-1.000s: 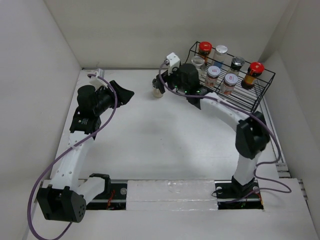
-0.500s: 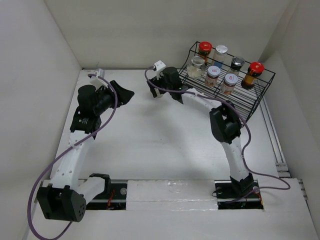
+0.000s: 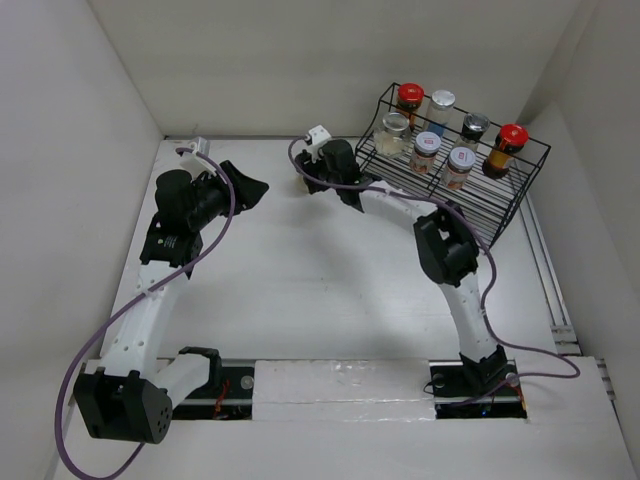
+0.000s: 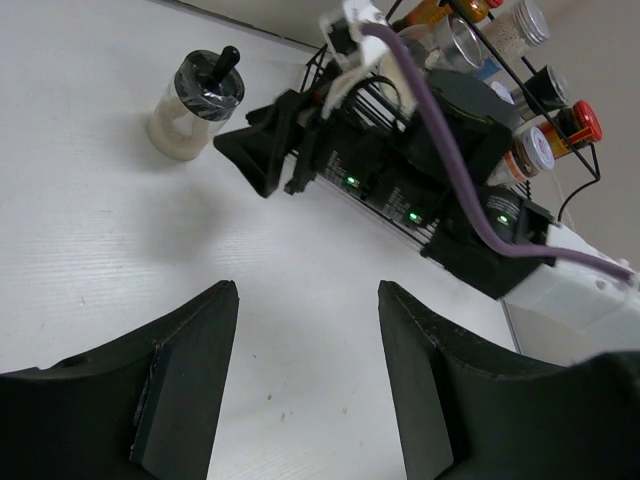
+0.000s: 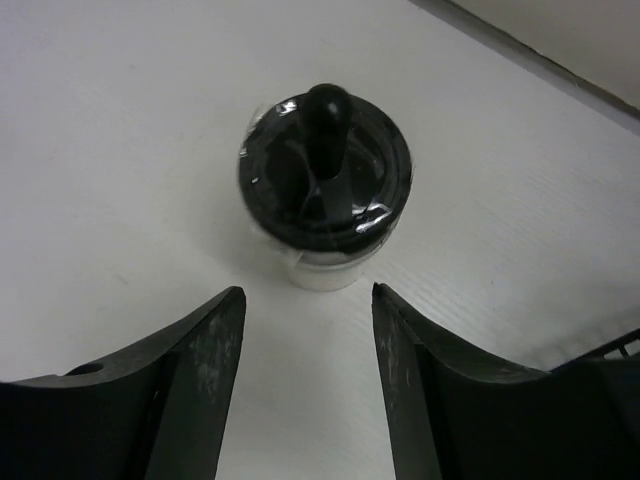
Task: Organize the condiment bottles
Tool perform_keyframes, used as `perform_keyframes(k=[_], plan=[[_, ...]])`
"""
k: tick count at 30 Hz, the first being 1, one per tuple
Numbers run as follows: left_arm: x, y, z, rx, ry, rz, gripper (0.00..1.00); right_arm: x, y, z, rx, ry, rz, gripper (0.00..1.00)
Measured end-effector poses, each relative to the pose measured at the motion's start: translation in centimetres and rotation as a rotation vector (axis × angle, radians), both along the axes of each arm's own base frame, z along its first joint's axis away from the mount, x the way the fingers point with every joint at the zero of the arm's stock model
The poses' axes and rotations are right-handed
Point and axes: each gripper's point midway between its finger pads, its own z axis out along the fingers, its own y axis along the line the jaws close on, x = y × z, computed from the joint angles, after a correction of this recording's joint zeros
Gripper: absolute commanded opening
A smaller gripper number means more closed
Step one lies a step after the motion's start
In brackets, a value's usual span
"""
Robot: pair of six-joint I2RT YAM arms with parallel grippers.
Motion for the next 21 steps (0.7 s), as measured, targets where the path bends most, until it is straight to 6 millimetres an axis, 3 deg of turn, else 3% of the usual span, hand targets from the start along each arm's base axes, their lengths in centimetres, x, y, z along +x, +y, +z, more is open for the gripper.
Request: perform_keyframes(k=[3,4,5,6,7,9,11,14,16,21], plan=[[0.0,0.0,0.0,0.000,0.000,0.000,0.54,-2.5,-0.9,2.7,0.017,-0.021,0.010,0.63],[0.0,0.0,0.0,0.000,0.000,-0.001,0.54,-3.1,-1.2,4.5,0.033,-0.046,0.010,0.76],[0.0,0.0,0.0,0.000,0.000,-0.001,0.54,-3.6,-1.3,6.7,0.057,-0.075,0.012,0.82],[0.0,0.0,0.0,0.000,0.000,-0.002,0.54,-3.9,-1.4,10.1,0.095,-0.133,0.017,0.91],[0.0,0.0,0.0,-0.001,0.000,-0.003,0.54,-4.0,-1.4,11.4,0.112,-0.155,0.018,0.92],[0.0,-0.1,0.0,-0.001,0.000,-0.004,0.54,-3.9,-1.3,15.9,0.165,-0.227,0.023,1.00],[0.0,-0.1,0.0,-0.001,0.000,-0.004,0.54,-3.4,-1.0,18.4,0.201,-0.277,0.030,1.00],[-0.1,-0.1,0.0,-0.001,-0.001,-0.004,0.54,-2.5,-0.3,17.5,0.201,-0.270,0.043,1.00],[-0.1,-0.1,0.0,-0.001,0.000,-0.004,0.54,-1.6,0.3,14.7,0.172,-0.226,0.048,1.00],[-0.1,-0.1,0.0,-0.001,0.000,-0.005,0.54,-0.3,1.5,5.2,0.064,-0.060,0.057,1.00]])
